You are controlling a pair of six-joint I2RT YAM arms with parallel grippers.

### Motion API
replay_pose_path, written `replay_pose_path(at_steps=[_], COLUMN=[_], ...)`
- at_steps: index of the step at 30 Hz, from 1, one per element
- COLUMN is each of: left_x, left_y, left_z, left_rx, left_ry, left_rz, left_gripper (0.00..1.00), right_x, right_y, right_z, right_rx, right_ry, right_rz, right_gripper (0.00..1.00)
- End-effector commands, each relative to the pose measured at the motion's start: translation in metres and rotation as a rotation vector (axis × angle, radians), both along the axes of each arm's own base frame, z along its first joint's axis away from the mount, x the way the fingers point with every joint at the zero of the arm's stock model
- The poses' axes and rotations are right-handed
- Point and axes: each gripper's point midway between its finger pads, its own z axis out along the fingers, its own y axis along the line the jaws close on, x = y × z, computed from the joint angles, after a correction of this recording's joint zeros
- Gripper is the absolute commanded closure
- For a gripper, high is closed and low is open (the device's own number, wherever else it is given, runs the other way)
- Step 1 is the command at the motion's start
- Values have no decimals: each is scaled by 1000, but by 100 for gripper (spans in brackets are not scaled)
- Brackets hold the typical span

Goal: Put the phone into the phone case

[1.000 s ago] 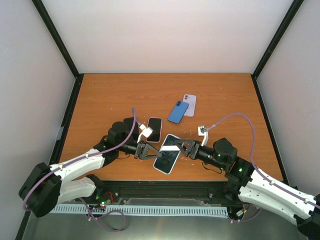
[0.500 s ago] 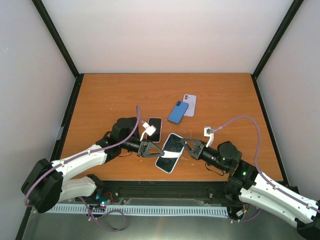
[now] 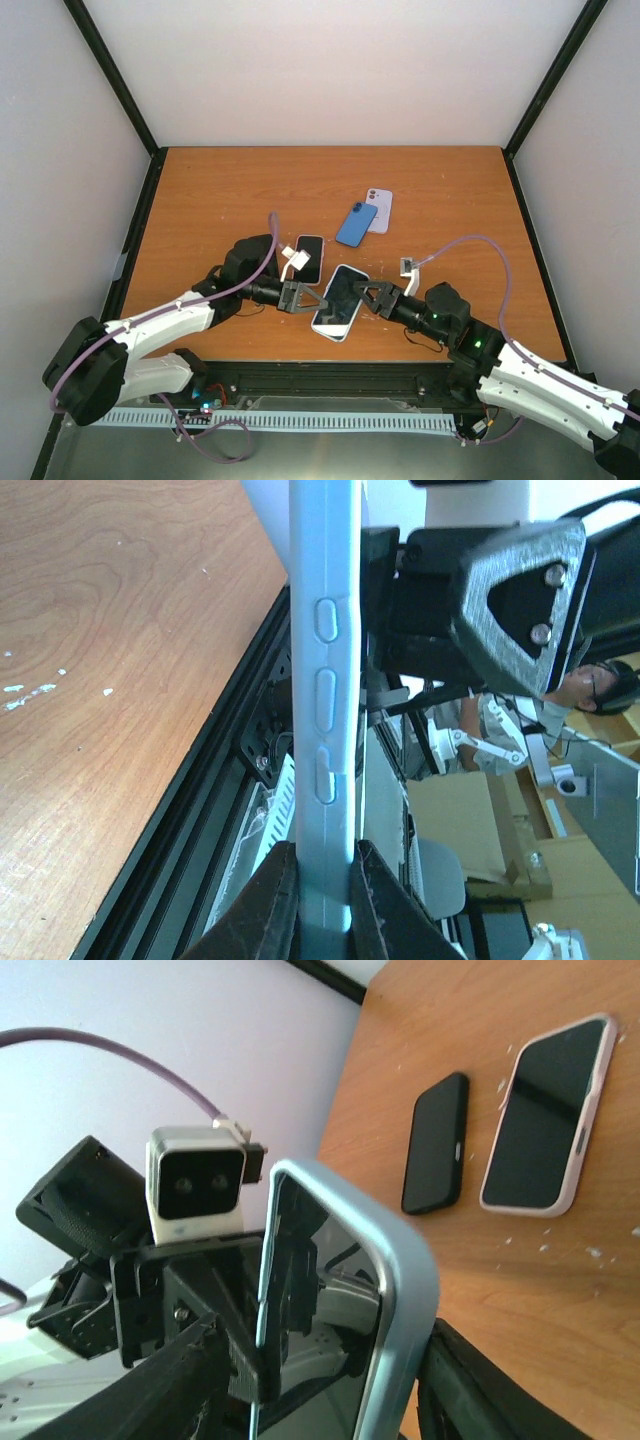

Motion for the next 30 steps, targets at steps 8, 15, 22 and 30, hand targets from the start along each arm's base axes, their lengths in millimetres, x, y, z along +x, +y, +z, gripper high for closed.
replay_pose_path(at_steps=[8,15,22,30], left_x=[22,33,46,61], left_y=[-4,-4,-1,15], left_z=[33,27,21,13], left_rx=[-101,-54,27,157], left_ry=[-49,-64,-83,-147], left_rz=[116,174,240,356], left_gripper=[100,100,69,3], right_x=[-12,-9,-4,10], right_y=[22,15,6,-8], right_z=[3,-1,-18,-52], right_rx=[82,62,-51,-280], right_ry=[16,5,36,75], right_rz=[118,86,34,-17], right_gripper=[78,97,97,97])
